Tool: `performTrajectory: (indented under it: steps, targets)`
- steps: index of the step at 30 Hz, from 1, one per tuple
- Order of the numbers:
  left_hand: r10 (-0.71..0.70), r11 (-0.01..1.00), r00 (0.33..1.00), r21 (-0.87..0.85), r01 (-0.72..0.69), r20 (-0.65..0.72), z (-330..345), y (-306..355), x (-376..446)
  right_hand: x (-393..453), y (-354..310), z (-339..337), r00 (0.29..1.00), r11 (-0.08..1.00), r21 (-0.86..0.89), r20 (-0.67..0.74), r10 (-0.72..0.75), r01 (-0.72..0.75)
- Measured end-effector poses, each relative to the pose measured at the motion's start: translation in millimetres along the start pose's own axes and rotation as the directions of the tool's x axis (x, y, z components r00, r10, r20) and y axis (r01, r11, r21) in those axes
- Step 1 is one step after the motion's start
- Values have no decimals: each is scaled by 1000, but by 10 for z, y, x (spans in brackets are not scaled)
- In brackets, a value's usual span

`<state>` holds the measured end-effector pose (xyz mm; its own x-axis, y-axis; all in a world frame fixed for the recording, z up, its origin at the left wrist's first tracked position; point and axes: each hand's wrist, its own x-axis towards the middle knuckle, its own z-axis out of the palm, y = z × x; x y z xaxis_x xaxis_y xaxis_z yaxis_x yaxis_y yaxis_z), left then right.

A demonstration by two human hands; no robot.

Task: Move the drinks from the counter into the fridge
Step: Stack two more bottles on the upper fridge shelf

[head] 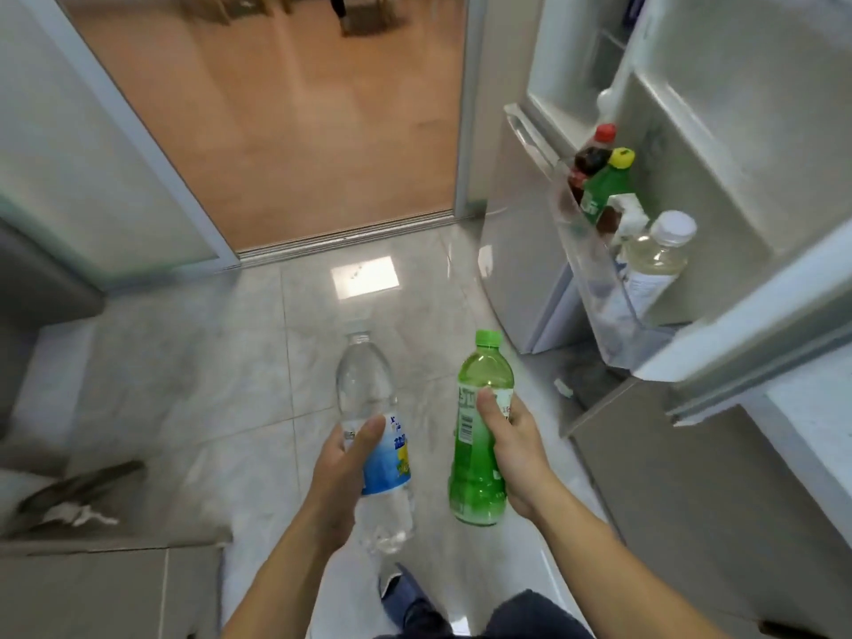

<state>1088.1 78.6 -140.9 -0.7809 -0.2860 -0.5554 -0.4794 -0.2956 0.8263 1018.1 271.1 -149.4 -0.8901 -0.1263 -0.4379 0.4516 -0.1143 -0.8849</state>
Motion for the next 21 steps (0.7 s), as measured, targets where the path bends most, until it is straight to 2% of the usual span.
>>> performTrajectory:
  steps: [5, 9, 21]
  targets:
    - [30, 998, 999, -63, -31, -11, -252, 442, 444, 466, -169, 527, 1000, 1000, -21, 16, 7, -7]
    - [62, 997, 998, -45, -61, 21, -232, 800, 969, 976, -365, 787, 1000, 1000, -10, 4, -4, 4]
    - [89, 993, 989, 62, -96, 118, 324, 2240, 2986, 3016, -1389, 1161, 998, 998, 59, -66, -23, 27]
